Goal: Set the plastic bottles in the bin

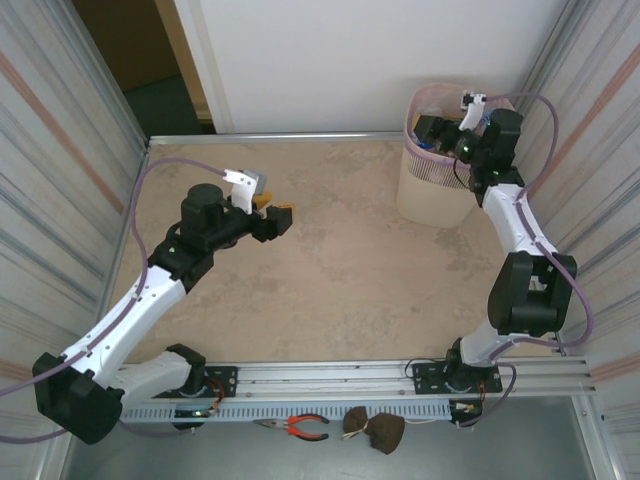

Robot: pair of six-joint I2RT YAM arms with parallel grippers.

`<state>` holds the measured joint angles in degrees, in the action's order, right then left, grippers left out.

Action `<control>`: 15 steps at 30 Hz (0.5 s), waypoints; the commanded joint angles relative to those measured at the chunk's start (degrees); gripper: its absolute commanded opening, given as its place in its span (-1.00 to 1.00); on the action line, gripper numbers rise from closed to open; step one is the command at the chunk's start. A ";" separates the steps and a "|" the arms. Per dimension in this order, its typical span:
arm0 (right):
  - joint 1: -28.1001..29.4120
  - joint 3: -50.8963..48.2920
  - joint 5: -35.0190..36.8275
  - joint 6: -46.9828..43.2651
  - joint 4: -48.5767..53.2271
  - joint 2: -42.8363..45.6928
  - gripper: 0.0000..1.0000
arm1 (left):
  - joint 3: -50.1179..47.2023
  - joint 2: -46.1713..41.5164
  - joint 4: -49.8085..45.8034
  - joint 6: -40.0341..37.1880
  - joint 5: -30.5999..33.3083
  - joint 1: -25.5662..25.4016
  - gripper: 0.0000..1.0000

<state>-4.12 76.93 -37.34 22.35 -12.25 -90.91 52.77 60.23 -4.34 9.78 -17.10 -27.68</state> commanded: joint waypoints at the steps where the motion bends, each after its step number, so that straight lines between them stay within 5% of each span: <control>1: -0.45 5.33 1.18 -3.31 6.97 3.78 0.71 | 1.76 0.52 1.89 0.20 -1.14 0.53 0.45; 5: -0.37 10.88 0.50 -3.69 11.86 2.41 0.67 | 1.92 0.77 2.22 0.07 -1.42 0.52 0.45; 15: 3.39 26.97 3.50 -11.51 28.16 -6.07 -0.21 | 1.76 0.59 2.01 -0.04 -1.25 0.52 0.45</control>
<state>-1.98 99.70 -35.62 14.76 7.88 -93.69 52.90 61.19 -3.88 9.76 -17.54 -27.68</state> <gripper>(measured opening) 0.414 0.727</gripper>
